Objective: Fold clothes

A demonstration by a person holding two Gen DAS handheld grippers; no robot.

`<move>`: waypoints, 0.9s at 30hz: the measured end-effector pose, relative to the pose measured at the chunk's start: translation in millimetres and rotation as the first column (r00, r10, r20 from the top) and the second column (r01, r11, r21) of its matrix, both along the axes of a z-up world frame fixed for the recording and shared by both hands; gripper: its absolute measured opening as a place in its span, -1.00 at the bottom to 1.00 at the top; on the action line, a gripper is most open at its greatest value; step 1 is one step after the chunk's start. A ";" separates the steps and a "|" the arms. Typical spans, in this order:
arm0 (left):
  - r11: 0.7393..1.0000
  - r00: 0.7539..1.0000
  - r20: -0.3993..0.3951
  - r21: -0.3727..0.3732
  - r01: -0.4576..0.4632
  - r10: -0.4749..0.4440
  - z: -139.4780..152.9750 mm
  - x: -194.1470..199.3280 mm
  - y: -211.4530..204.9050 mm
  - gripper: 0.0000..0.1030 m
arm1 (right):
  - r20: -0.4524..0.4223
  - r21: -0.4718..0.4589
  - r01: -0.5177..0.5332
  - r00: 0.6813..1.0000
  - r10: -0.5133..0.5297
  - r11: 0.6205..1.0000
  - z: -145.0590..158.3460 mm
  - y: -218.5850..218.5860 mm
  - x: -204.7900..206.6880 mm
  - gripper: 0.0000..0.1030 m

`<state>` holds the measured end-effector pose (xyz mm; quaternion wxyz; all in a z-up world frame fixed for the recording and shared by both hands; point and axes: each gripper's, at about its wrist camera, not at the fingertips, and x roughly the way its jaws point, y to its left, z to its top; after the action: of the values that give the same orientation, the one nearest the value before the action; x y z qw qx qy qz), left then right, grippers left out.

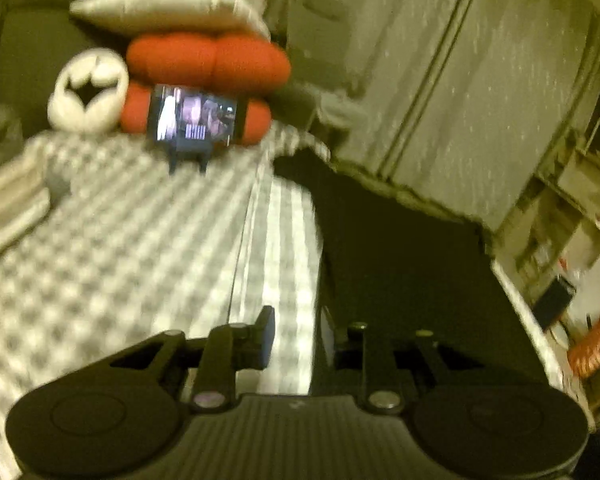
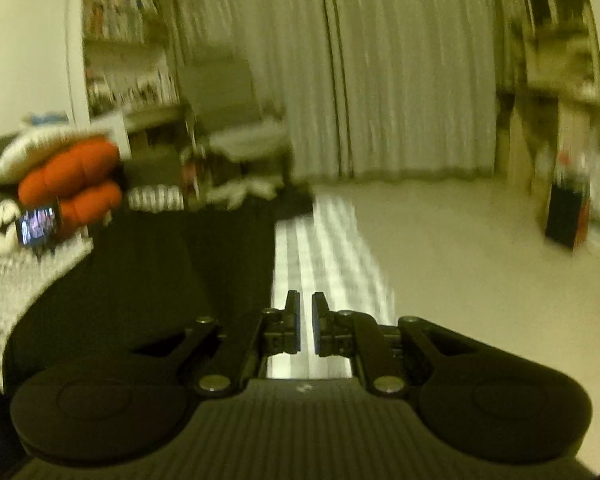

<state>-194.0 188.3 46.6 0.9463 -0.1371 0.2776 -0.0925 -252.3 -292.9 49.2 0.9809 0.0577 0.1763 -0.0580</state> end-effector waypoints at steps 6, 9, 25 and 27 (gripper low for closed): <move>0.997 0.986 0.155 0.043 -0.069 0.062 72.5 37.6 -17.7 -0.50 | 0.203 -0.072 0.089 0.977 -0.072 0.993 76.9 10.1 29.8 -0.78; 0.992 0.972 0.206 0.038 -0.123 0.112 106.7 38.1 -17.6 -0.49 | 0.290 -0.015 0.078 0.954 -0.070 0.997 111.7 8.6 31.8 -0.78; 0.980 0.906 0.374 -0.071 -0.184 0.198 215.6 -14.5 -21.0 0.24 | 0.558 0.078 -0.060 0.830 0.006 0.995 205.0 34.2 -12.7 0.07; 0.977 0.900 0.380 -0.077 -0.197 0.211 223.5 -13.2 -25.0 0.24 | 0.584 0.073 -0.090 0.811 0.030 0.993 211.2 37.7 -13.3 0.08</move>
<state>-207.3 163.3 270.1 0.9842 -0.1618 0.0681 -0.0231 -265.6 -255.3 260.4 0.9852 0.1146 -0.1275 0.0021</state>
